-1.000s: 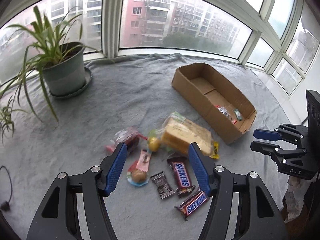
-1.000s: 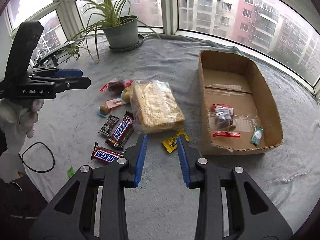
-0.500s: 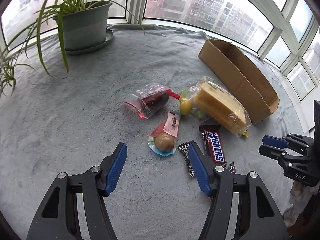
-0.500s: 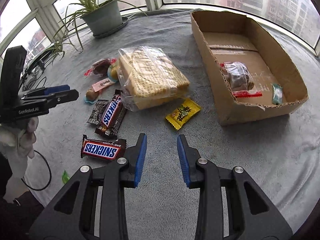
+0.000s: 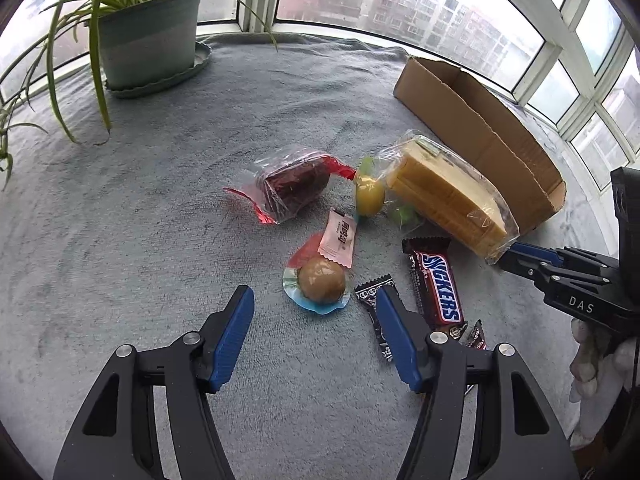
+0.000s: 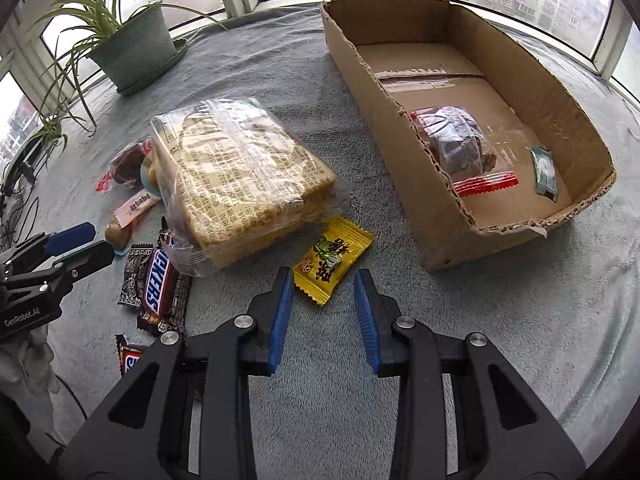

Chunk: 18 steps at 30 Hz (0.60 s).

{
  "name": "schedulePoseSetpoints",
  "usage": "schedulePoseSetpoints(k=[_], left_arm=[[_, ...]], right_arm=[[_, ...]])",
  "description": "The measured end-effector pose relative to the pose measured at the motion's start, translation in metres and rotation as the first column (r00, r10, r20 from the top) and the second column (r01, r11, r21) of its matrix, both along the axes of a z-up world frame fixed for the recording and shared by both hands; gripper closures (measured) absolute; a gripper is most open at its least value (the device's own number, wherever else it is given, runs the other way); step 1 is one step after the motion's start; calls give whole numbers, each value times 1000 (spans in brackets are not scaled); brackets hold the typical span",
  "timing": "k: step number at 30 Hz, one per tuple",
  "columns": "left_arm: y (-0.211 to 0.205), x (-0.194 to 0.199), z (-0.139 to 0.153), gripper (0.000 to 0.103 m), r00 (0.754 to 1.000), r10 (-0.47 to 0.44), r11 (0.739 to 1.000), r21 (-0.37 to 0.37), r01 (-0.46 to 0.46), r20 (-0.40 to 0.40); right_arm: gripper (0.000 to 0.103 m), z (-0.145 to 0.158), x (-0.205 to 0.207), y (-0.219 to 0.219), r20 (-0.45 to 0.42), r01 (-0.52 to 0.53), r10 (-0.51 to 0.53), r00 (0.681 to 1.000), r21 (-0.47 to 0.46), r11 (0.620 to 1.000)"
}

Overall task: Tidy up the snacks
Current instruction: 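Grasp the yellow candy packet with the right tool while the left grasps the round treat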

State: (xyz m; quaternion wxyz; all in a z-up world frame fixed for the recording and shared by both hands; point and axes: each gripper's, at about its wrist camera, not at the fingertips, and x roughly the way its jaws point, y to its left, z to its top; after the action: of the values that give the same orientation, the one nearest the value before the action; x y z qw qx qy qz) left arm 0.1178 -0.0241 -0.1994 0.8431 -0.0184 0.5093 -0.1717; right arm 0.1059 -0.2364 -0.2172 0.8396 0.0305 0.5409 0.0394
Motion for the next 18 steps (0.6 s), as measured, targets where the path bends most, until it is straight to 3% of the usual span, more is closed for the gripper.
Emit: schedulePoseSetpoints(k=[5,9,13,16,18], left_arm=[[-3,5,-4,43,1000,0,1000,12,0,10],[-5,11,-9,60,1000,-3,1000,31,3,16],[-8,10,-10,69,999,-17,998,64,15,44],[-7,9,-10,69,998,-19,998,65,15,56],[-6,8,-10,69,998,-19,998,63,15,59]], right_arm=[[71,-5,7,0,2,33,-33,999,-28,999],[71,-6,13,4,10,46,-45,999,-55,997],[71,-8,20,6,21,48,-46,999,-66,997],[72,-8,22,6,20,35,-34,999,-71,997],[78,-8,20,5,23,32,-30,999,-76,997]])
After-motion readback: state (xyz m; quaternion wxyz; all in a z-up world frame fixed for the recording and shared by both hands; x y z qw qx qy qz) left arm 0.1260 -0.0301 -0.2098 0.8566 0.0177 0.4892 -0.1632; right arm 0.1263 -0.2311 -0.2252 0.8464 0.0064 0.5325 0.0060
